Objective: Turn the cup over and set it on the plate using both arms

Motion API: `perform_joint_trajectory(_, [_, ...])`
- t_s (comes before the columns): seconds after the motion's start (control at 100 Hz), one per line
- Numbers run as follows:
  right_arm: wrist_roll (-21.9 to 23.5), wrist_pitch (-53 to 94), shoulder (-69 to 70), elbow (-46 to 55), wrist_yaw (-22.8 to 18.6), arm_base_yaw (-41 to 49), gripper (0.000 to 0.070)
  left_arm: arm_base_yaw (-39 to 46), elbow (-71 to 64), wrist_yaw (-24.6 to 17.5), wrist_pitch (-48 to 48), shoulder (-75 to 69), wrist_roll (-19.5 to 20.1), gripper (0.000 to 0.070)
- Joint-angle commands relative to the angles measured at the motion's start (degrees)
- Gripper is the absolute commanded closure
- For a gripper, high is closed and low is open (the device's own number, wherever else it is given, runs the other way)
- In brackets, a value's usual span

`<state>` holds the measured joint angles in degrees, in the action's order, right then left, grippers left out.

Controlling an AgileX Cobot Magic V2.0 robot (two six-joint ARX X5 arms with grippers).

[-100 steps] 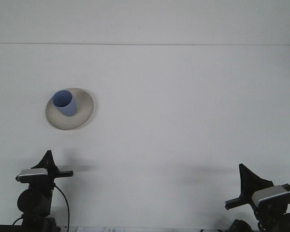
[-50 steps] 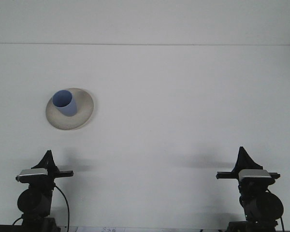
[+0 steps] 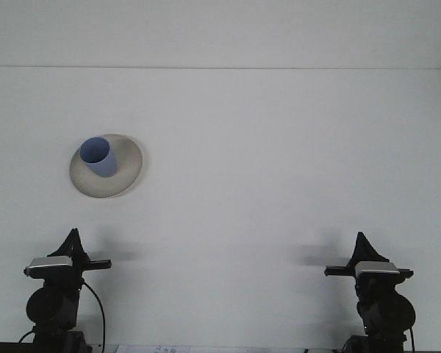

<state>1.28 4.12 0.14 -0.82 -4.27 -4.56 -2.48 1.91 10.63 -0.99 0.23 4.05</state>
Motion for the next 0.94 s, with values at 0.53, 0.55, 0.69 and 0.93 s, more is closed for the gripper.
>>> perform_joint_trajectory(0.53, [1.7,-1.5,-0.1,0.1,0.2,-0.1,0.0695,0.0,-1.1,0.3,-0.8,-0.1,0.9,0.0687])
perform_joint_trajectory(0.55, [1.7,-1.5,-0.1,0.1,0.2,-0.1,0.0696,0.0,-1.1,0.3,-0.8,-0.1,0.9,0.0687])
perform_joint_trajectory(0.69, [1.7,-1.5,-0.1,0.1,0.2,-0.1,0.0695,0.0,-1.1,0.3,-0.8,-0.1,0.9,0.0687])
perform_joint_trajectory(0.93, [1.7,-1.5,-0.1,0.1,0.2,-0.1,0.0696,0.0,-1.1,0.3,-0.8,0.0,0.9,0.0687])
